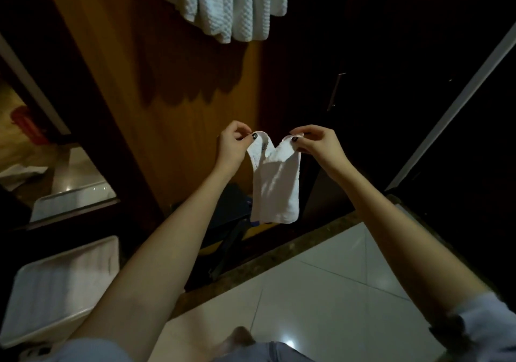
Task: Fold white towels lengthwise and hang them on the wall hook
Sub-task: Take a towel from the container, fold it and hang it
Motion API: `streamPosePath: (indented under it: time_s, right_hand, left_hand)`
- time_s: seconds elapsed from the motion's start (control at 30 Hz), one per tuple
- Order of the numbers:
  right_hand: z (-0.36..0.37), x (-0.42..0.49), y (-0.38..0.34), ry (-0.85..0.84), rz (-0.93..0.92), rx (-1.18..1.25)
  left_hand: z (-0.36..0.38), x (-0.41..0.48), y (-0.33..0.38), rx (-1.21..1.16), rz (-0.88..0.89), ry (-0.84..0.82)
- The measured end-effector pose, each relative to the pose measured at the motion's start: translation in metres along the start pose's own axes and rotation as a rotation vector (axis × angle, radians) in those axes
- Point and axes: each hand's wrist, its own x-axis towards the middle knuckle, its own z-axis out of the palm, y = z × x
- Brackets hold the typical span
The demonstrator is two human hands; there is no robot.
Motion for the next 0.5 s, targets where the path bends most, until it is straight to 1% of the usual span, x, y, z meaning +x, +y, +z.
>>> streamPosePath:
  time_s: [0.1,0.2,0.3,0.37,0.5]
  right_hand:
    - [-0.014,0.014,0.008,-0.05,0.005,-0.041]
    - [-0.024,0.033,0.014,-0.075,-0.001,-0.162]
    - [-0.03,0.054,0.015,-0.012,-0.088,-0.306]
    - [-0.032,0.069,0.014,0.015,-0.153,-0.325]
    - [-0.036,0.101,0.006,-0.007,-0.228,-0.365]
  left_hand:
    - [0.021,0.019,0.007,-0.054,0.01,-0.09]
    - [0.037,0.039,0.012,-0.064,0.021,-0.181]
    - [0.047,0.056,0.016,-0.063,0.028,-0.272]
    - [0.051,0.068,0.017,-0.052,0.044,-0.331]
    - [0.054,0.098,0.021,-0.057,0.053,-0.341]
